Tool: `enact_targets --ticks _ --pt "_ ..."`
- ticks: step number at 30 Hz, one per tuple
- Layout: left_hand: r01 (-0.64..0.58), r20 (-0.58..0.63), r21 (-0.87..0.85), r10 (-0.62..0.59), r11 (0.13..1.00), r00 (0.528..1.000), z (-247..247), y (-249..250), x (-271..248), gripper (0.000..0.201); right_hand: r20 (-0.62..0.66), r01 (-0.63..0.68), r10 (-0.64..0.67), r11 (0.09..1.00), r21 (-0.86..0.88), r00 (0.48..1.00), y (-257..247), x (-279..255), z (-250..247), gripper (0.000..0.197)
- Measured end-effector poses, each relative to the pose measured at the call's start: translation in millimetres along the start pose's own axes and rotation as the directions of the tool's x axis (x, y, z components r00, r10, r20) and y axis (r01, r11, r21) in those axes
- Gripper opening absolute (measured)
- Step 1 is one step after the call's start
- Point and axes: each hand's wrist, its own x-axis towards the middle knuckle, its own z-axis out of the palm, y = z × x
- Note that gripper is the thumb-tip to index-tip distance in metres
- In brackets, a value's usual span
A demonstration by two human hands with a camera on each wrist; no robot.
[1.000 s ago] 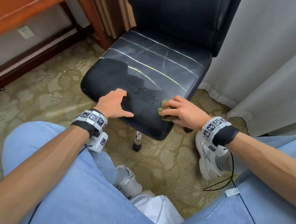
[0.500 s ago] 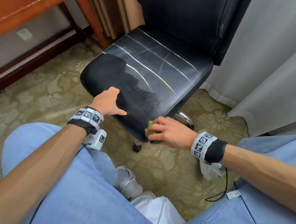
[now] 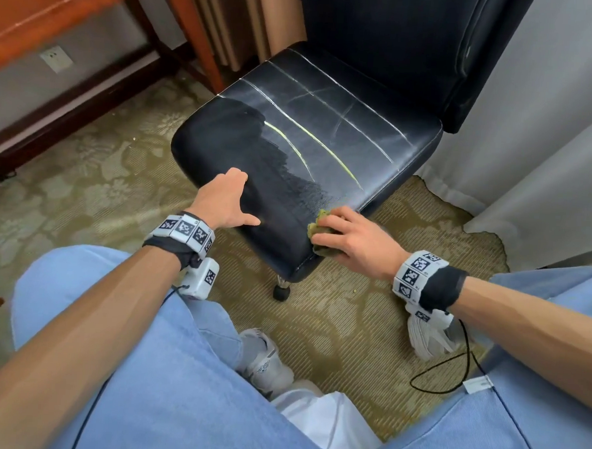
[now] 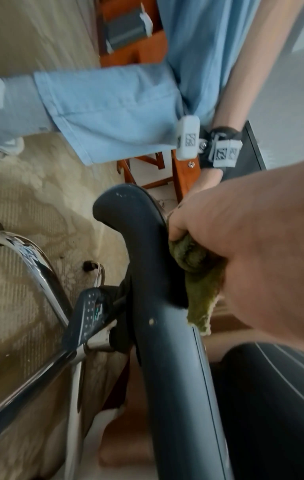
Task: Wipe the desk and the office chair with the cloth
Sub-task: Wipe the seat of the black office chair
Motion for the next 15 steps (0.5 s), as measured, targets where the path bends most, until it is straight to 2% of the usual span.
enact_targets --ticks 4,8,12,15 --pt "0.011 0.002 0.015 -0.011 1.0 1.0 -1.5 3.3 -3.0 0.096 0.001 0.199 -0.199 0.98 -0.02 0.98 -22.6 3.7 15.1 0.023" --pt "0.06 0.022 0.054 -0.061 0.997 0.998 -6.9 13.3 -6.2 0.089 0.061 0.388 -0.383 0.915 -0.113 0.922 -36.4 9.4 31.7 0.028" --pt "0.066 0.052 0.165 -0.076 0.984 0.996 -9.1 23.7 -5.5 0.08 0.092 0.414 -0.405 0.899 -0.142 0.91 -31.9 9.7 28.5 0.029" --pt "0.032 0.05 0.274 -0.047 0.961 0.998 -9.4 33.1 -2.3 0.077 0.075 0.357 -0.351 0.929 -0.099 0.933 -18.2 9.4 13.3 0.026"
